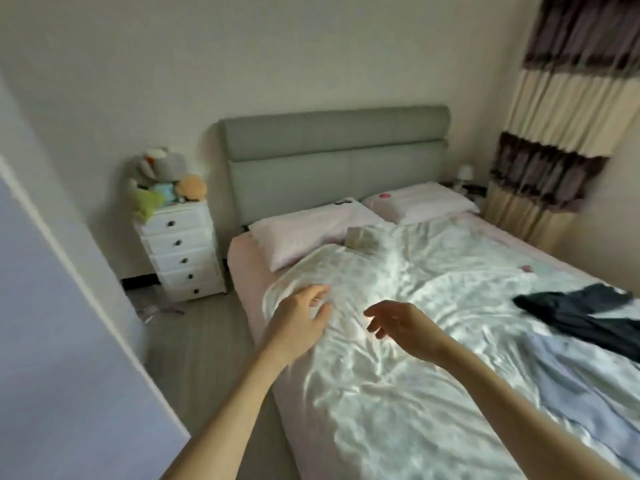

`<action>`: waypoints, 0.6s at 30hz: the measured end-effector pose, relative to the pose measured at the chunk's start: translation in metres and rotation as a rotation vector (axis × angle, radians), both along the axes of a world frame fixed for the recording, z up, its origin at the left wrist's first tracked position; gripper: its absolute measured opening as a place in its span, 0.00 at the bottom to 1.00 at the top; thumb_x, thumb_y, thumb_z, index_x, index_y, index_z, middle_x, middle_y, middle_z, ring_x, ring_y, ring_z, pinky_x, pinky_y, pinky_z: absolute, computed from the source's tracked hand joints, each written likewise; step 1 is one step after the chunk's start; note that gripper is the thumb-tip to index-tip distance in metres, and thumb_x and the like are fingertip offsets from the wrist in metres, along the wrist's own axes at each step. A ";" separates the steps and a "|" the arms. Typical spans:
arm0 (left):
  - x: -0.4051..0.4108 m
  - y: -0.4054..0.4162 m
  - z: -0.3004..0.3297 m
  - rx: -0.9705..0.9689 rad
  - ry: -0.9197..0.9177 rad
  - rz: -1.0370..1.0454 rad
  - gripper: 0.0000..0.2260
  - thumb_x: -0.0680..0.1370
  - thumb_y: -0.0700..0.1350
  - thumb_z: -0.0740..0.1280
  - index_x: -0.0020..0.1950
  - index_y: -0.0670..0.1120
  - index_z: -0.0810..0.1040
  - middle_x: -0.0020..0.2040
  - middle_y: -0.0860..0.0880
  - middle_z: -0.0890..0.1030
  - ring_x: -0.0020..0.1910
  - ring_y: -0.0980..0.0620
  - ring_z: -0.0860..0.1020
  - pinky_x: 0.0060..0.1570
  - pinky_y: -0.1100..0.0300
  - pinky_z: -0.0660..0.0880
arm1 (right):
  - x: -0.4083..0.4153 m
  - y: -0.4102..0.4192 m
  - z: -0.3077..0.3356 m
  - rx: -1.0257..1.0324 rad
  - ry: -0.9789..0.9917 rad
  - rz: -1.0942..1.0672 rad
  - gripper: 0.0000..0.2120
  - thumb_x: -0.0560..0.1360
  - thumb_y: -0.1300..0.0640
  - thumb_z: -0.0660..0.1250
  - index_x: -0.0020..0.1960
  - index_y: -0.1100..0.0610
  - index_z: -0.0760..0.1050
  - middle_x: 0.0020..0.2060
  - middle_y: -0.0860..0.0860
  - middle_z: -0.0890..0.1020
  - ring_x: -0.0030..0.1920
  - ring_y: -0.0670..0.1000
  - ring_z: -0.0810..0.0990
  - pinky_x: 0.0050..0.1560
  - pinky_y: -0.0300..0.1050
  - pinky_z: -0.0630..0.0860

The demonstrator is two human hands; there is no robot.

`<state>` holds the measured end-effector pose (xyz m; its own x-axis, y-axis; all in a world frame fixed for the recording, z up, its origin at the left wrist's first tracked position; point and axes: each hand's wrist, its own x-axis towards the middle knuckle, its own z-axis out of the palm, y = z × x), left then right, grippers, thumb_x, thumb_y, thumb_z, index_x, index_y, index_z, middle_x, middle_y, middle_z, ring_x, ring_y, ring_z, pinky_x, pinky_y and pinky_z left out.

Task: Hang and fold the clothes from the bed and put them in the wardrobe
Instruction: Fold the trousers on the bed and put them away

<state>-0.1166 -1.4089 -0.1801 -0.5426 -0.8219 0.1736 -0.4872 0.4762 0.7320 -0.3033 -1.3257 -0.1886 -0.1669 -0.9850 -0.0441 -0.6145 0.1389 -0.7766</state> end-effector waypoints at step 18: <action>-0.296 0.282 -0.063 0.037 -0.239 -1.312 0.15 0.80 0.48 0.62 0.66 0.46 0.74 0.64 0.49 0.74 0.63 0.53 0.72 0.61 0.62 0.66 | -0.087 0.426 -0.055 0.124 -0.144 -1.360 0.10 0.80 0.60 0.57 0.47 0.51 0.76 0.40 0.49 0.81 0.38 0.48 0.80 0.35 0.31 0.70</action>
<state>-0.4130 -1.1270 -0.2428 -0.9441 0.3265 -0.0464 0.1965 0.6699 0.7160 -0.3906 -0.9002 -0.2440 -0.9752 -0.0382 -0.2179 0.1449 0.6338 -0.7598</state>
